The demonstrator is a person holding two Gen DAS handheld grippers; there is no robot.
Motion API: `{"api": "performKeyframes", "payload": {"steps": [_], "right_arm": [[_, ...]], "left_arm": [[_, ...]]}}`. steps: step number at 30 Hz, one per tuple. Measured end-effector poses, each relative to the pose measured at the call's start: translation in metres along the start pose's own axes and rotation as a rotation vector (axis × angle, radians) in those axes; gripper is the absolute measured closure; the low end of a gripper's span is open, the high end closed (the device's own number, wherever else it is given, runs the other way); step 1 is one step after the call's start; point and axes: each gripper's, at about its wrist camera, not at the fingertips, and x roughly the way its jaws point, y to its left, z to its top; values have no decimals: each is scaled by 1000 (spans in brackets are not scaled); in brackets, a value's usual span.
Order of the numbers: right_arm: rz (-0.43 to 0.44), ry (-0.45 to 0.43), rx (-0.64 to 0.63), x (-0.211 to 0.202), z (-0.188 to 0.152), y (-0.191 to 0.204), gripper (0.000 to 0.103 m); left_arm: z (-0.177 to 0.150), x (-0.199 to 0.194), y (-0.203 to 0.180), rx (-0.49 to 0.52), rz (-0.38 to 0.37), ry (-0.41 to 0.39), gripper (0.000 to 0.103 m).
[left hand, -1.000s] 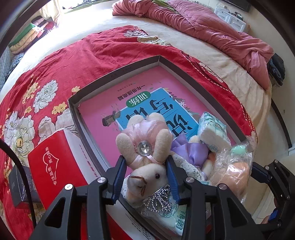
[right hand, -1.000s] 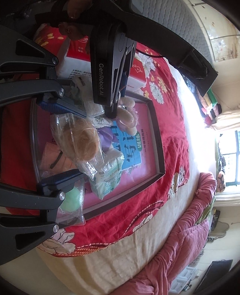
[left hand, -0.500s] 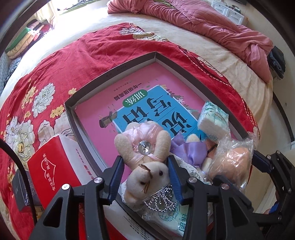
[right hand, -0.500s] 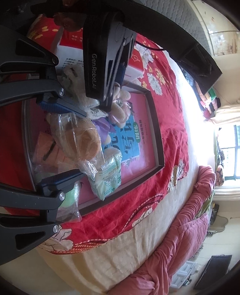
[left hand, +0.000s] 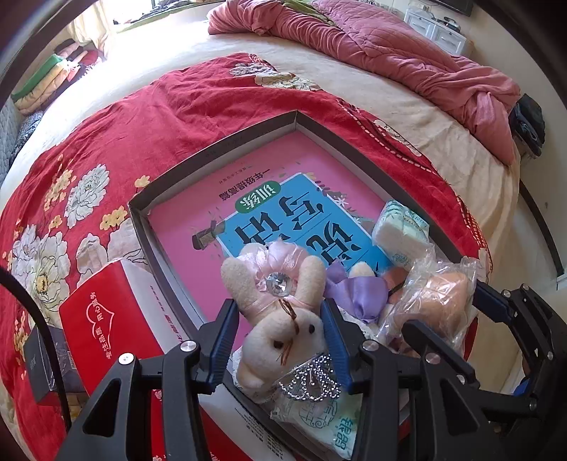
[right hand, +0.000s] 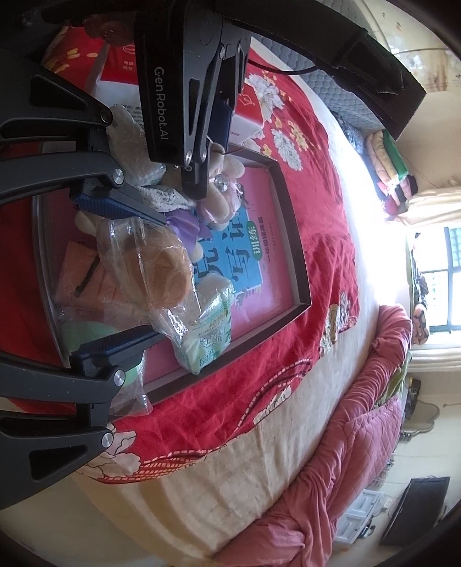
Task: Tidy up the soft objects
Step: 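Lower the bunny into the pink tray and open the left tool while the right tool releases the bread roll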
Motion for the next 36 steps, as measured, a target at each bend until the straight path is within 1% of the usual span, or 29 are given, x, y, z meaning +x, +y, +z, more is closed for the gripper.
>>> {"api": "performKeyframes", "payload": {"steps": [8, 12, 16, 19, 22, 27, 30, 33, 36], "right_arm": [[22, 23, 14, 6, -1, 0, 45], [34, 21, 36, 5, -1, -3, 45], [46, 0, 53, 0, 0, -4, 45], [48, 7, 53, 2, 0, -3, 44], [48, 25, 54, 7, -2, -3, 44], [76, 26, 92, 8, -2, -8, 43], [89, 34, 104, 10, -4, -9, 43], [91, 37, 103, 11, -5, -8, 42], [86, 29, 94, 9, -4, -7, 41]], "left_arm": [[-2, -1, 3, -10, -12, -1, 56], [-3, -3, 3, -14, -15, -9, 56], [-3, -5, 3, -15, -22, -16, 56], [-3, -6, 3, -14, -14, -15, 56], [-3, -6, 6, -23, -22, -14, 56], [-3, -7, 7, -28, -24, -16, 55], [-3, -7, 8, -28, -18, -17, 55], [-3, -8, 9, -40, -32, -18, 53], [-4, -9, 9, -35, -28, -21, 52]]}}
